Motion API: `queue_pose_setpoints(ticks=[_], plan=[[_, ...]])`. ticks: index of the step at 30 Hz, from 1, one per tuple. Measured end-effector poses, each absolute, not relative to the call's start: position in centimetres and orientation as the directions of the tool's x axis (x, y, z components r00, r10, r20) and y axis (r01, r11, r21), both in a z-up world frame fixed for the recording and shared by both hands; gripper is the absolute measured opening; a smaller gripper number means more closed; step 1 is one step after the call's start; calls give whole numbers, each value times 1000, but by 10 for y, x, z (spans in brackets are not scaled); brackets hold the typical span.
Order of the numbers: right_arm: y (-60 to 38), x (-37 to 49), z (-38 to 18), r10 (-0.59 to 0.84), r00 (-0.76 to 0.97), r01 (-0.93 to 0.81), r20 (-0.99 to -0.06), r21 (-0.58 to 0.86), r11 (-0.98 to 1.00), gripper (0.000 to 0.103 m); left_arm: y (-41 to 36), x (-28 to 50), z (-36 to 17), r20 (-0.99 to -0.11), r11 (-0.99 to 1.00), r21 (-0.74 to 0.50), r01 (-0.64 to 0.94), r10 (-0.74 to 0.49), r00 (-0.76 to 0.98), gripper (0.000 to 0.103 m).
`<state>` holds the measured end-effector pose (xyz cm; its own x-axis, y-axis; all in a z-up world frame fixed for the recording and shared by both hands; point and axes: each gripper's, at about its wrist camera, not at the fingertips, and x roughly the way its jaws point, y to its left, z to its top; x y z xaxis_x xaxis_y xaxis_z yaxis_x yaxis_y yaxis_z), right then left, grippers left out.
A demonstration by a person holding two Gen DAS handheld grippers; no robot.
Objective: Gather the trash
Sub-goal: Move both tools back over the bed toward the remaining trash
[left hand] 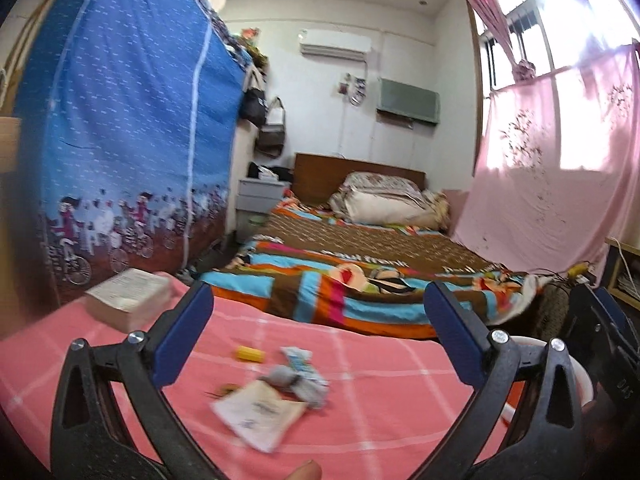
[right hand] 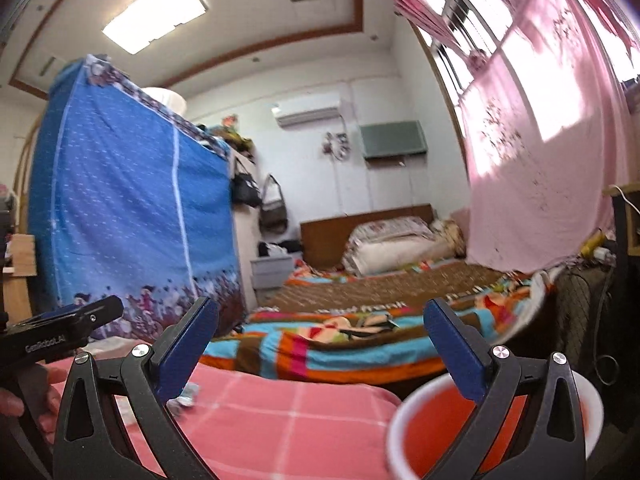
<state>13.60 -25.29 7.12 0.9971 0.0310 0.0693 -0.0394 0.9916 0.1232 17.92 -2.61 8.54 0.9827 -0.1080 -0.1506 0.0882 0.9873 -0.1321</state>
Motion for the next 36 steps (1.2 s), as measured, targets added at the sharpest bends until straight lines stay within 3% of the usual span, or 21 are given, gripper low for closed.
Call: queue_pose_setpoints(ticks=[16,22,30,32,36], plan=[[-178,157,60,175,983,-175,62,-8,984,103,42,154,78,-79,999,-48,-4,1,997,94],[-161,175,52,244,969,-245,-26,-42,969,102,45,163,67,-165,999,-34,25,-30,986,94],[-143,213,32,342,899,-362,-273,-25,932,67,54,195,46,-368,991,-116,63,-101,924,91],[-140,220,27,360,875,-384,-324,-12,923,49,53,203,40,-410,989,-124,75,-120,904,91],[-132,237,15,397,811,-427,-430,28,904,34,47,220,28,-514,982,-149,119,-180,838,82]])
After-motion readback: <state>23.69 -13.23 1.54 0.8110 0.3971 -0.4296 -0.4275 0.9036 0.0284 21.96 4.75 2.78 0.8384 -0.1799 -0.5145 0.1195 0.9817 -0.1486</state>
